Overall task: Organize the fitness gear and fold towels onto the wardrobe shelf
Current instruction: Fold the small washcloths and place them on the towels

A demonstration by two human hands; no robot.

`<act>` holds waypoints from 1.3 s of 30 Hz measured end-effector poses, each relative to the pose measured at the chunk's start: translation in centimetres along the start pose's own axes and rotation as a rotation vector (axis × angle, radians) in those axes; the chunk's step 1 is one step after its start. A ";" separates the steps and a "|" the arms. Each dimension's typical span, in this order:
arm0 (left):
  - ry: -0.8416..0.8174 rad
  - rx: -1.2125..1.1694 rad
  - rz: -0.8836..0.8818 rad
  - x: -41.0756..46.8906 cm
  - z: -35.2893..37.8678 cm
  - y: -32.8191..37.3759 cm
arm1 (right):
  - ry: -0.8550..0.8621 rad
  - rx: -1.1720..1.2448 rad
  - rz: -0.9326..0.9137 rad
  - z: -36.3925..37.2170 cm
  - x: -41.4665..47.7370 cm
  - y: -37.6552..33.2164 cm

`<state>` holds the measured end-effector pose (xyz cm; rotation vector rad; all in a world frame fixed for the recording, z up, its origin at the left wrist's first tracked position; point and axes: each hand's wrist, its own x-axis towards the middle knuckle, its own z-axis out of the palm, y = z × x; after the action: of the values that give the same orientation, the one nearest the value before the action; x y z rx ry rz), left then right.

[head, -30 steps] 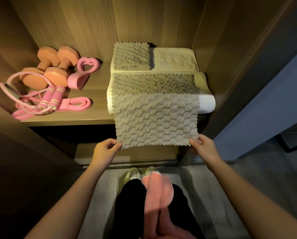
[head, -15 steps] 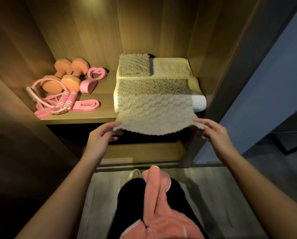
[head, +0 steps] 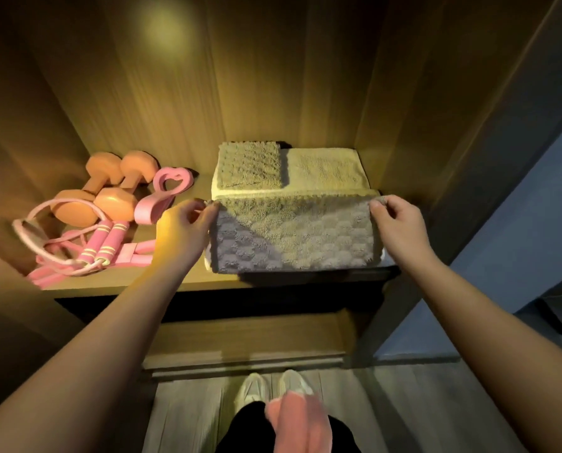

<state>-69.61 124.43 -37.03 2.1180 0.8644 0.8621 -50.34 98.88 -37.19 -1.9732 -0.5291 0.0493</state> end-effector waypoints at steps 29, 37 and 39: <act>-0.376 0.264 -0.096 9.0 4.9 -2.4 | -0.296 -0.375 0.138 4.7 9.2 1.6; -0.304 0.178 -0.049 8.3 4.8 -2.6 | -0.278 -0.079 0.220 3.6 9.3 2.8; -0.268 0.147 -0.084 8.2 4.6 -2.4 | -0.273 -0.031 0.278 3.4 9.5 2.7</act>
<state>-62.27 130.47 -38.88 2.2410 0.8893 0.4696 -41.77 104.44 -39.23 -2.0708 -0.4269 0.4918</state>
